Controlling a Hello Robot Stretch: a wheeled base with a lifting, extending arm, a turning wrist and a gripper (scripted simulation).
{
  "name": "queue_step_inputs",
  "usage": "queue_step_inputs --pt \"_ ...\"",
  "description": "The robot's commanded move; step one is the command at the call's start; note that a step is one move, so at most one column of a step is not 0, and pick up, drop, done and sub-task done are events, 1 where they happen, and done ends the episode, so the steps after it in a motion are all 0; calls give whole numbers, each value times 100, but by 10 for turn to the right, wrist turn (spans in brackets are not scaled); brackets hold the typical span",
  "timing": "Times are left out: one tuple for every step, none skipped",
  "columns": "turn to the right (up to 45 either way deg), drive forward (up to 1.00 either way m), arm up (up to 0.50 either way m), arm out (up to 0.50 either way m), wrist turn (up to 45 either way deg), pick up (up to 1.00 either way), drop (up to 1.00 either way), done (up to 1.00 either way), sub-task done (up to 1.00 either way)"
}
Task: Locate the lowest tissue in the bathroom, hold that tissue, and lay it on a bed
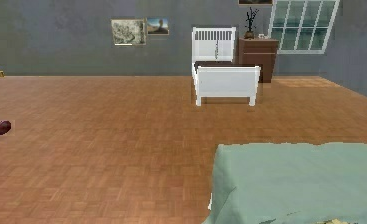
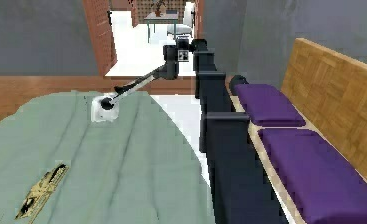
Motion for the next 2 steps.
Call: queue_step_inputs --pt "0 0 0 0 450 0 0 0 0" --pt "0 0 0 0 330 0 0 0 0"
